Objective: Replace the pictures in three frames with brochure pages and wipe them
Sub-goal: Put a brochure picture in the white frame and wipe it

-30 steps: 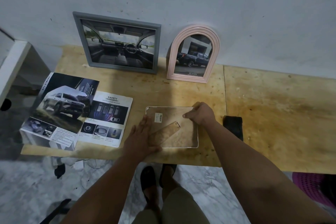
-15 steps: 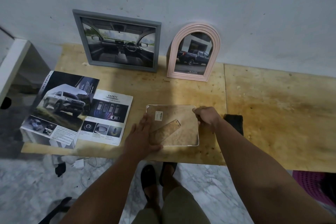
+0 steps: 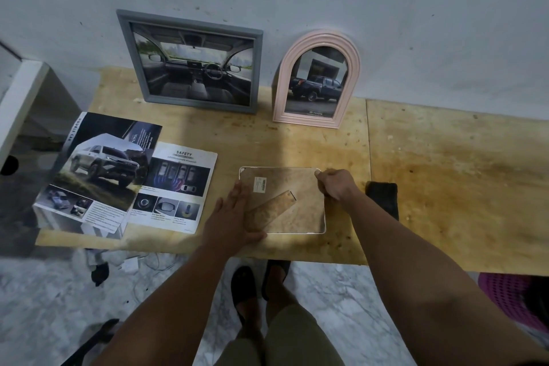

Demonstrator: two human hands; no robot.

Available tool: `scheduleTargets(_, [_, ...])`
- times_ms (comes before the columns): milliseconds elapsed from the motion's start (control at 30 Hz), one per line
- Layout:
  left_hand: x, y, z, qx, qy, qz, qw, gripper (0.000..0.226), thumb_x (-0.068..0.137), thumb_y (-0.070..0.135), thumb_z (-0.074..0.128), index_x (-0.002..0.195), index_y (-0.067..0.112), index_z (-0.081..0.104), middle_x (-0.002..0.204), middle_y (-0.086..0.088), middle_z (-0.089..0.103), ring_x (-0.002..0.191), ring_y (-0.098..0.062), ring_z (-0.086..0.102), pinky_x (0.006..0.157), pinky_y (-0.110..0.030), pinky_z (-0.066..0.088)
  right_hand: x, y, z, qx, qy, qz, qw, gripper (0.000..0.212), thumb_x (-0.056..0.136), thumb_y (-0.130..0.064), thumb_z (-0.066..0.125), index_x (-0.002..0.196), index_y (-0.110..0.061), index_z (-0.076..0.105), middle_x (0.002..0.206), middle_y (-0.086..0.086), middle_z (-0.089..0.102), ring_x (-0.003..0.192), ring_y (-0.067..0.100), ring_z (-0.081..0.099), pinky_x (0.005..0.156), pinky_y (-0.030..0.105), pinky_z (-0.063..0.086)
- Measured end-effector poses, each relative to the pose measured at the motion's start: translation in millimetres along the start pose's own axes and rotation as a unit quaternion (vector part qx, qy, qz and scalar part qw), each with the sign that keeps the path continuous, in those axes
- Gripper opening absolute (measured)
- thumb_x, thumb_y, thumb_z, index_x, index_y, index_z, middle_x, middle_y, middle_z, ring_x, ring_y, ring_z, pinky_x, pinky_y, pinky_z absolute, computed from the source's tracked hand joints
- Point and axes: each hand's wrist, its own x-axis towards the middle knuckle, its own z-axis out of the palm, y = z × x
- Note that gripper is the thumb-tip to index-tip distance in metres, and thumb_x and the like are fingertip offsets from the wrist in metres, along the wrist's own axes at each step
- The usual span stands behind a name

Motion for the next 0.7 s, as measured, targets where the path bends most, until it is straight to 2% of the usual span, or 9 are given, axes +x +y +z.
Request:
scheduleTargets(133, [0.1, 0.4, -0.6, 0.013, -0.004, -0.005, 1.000, 0.134, 0.064, 0.074, 0.073, 0.156, 0.038, -0.016, 0.164, 0.022, -0.018, 0.152, -0.035, 0.016, 0.115, -0.051, 0.031, 0.4, 3.7, -1.4, 0.005, 0.004, -0.006, 1.000, 0.038, 0.100, -0.036, 0.065, 0.074, -0.009, 0.067, 0.081, 0.010, 0.065, 0.086, 0.030, 0.060, 0.082, 0.042, 0.050])
scheduleTargets(233, [0.6, -0.1, 0.0, 0.022, -0.001, 0.005, 1.000, 0.133, 0.064, 0.073, 0.074, 0.157, 0.037, -0.015, 0.164, 0.021, -0.018, 0.152, -0.031, 0.017, 0.117, -0.050, 0.028, -1.6, 10.1, 0.1, -0.093, 0.040, -0.050, 0.994, 0.042, 0.093, -0.050, 0.069, 0.087, -0.008, 0.073, 0.089, 0.005, 0.070, 0.092, 0.028, 0.066, 0.087, 0.041, 0.055])
scheduleTargets(300, [1.1, -0.7, 0.8, 0.028, -0.003, 0.006, 1.000, 0.134, 0.064, 0.074, 0.073, 0.156, 0.038, -0.018, 0.162, 0.022, -0.021, 0.152, -0.031, 0.016, 0.117, -0.049, 0.027, -5.3, 10.1, 3.6, -0.173, 0.059, -0.074, 0.980, 0.051, 0.087, -0.060, 0.070, 0.094, -0.010, 0.072, 0.089, 0.002, 0.070, 0.088, 0.023, 0.066, 0.080, 0.036, 0.056])
scheduleTargets(367, [2.4, -2.0, 1.8, 0.030, -0.004, 0.002, 1.000, 0.134, 0.063, 0.076, 0.071, 0.155, 0.041, -0.020, 0.163, 0.022, -0.020, 0.152, -0.034, 0.016, 0.116, -0.050, 0.030, -6.2, 7.0, 7.2, -0.243, 0.063, -0.083, 0.964, 0.052, 0.088, -0.063, 0.067, 0.088, -0.011, 0.068, 0.081, 0.002, 0.066, 0.081, 0.023, 0.065, 0.069, 0.033, 0.053])
scheduleTargets(433, [2.6, -3.1, 2.3, 0.026, -0.006, -0.001, 1.000, 0.134, 0.062, 0.077, 0.071, 0.153, 0.044, -0.022, 0.164, 0.022, -0.018, 0.152, -0.037, 0.016, 0.114, -0.052, 0.032, -5.3, 3.1, 8.3, -0.278, 0.053, -0.073, 0.956, 0.052, 0.092, -0.062, 0.063, 0.083, -0.011, 0.061, 0.077, 0.004, 0.059, 0.079, 0.025, 0.062, 0.065, 0.032, 0.047])
scheduleTargets(600, [3.6, -1.6, 0.2, 0.033, -0.003, 0.011, 0.999, 0.132, 0.064, 0.073, 0.073, 0.155, 0.040, -0.017, 0.166, 0.018, -0.015, 0.152, -0.032, 0.018, 0.117, -0.050, 0.028, 0.1, -5.6, 0.3, -0.289, -0.010, -0.042, 0.956, 0.054, 0.097, -0.061, 0.056, 0.069, -0.015, 0.048, 0.085, 0.008, 0.055, 0.089, 0.026, 0.056, 0.078, 0.035, 0.044])
scheduleTargets(700, [3.2, -0.6, -0.9, 0.040, -0.004, 0.016, 0.999, 0.132, 0.066, 0.072, 0.073, 0.157, 0.036, -0.015, 0.167, 0.014, -0.014, 0.153, -0.028, 0.017, 0.121, -0.045, 0.020, 0.4, -5.2, 2.2, -0.237, -0.004, -0.022, 0.971, 0.057, 0.095, -0.061, 0.058, 0.067, -0.013, 0.049, 0.082, 0.010, 0.057, 0.087, 0.028, 0.056, 0.079, 0.039, 0.046])
